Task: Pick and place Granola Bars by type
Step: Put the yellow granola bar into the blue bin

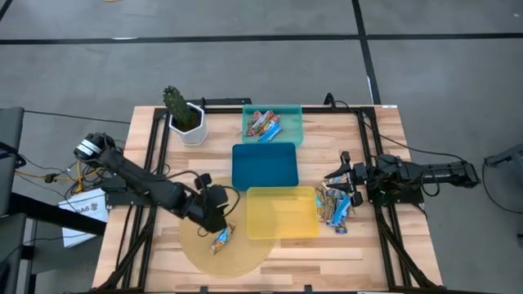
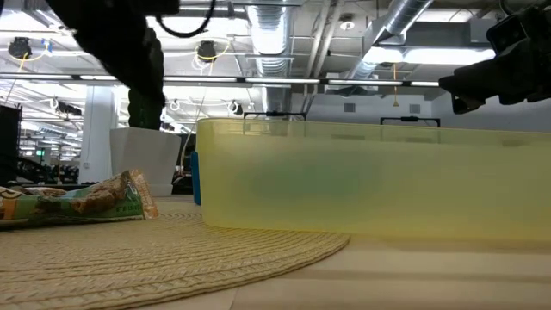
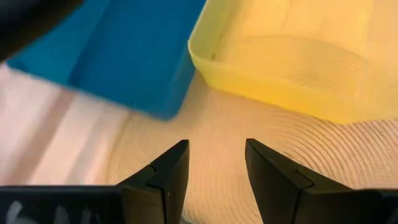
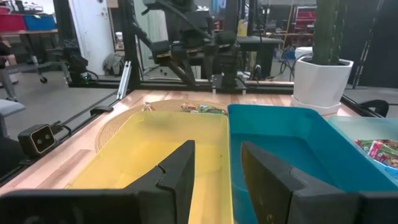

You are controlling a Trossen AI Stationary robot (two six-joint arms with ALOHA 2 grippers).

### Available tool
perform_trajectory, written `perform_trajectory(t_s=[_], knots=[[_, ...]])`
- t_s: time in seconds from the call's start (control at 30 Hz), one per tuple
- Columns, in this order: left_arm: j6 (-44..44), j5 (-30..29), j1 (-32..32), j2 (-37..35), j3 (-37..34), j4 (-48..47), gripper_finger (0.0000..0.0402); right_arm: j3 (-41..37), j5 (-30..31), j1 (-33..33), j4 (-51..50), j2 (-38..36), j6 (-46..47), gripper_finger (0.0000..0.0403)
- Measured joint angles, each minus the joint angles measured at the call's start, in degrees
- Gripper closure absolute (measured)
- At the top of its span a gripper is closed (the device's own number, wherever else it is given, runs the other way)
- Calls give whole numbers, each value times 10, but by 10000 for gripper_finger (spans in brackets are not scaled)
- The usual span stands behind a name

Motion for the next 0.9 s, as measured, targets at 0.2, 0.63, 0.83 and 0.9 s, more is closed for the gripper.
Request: perform_trajectory(t_s=[0.2,0.63,0.83,0.9], knots=[[-150,5,-27,0,0,-52,250,0,0,0,0,0,0,278],[-337,71,-8,18,1,-187,250,0,0,0,0,0,0,278],[-323,107,3,59,1,-174,250,0,0,0,0,0,0,278],[-311,118,4,69,1,-174,250,0,0,0,2,1,0,278]])
